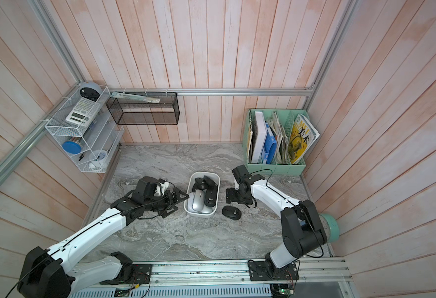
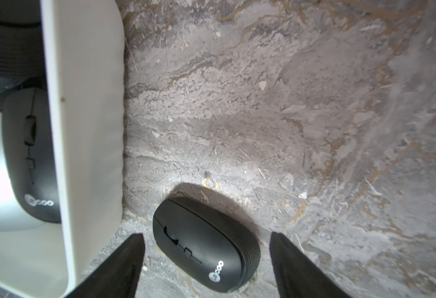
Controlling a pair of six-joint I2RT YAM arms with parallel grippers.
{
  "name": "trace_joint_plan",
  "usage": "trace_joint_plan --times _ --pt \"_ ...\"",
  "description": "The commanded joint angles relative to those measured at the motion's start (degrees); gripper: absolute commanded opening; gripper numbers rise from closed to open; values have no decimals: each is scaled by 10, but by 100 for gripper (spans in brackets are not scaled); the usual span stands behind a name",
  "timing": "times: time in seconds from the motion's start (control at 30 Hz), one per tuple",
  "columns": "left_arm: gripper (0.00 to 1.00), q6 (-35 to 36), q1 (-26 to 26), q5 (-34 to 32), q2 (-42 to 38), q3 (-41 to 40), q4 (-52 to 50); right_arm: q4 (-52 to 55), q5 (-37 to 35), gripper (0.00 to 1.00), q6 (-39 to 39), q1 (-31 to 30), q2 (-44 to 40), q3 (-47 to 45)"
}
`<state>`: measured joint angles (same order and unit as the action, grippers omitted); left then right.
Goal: Put the mouse in the storage box
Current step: Pick up the mouse from the center of the board.
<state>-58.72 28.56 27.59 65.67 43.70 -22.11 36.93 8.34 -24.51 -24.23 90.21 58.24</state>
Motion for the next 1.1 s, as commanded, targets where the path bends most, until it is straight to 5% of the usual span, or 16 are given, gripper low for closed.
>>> trace_joint_plan --times 0.0,0.43,0.77,1.07 --pt "100 7 1 -10 -11 7 -6 -29 33 81 -14 4 16 -10" --pt "100 -6 5 -3 0 -3 14 -53 101 79 -24 4 16 -64" --pt "100 -42 68 -15 38 -12 73 -47 144 80 -59 -7 -70 -121" --pt "100 -174 195 -93 119 -52 273 88 -26 84 12 -95 -61 -36"
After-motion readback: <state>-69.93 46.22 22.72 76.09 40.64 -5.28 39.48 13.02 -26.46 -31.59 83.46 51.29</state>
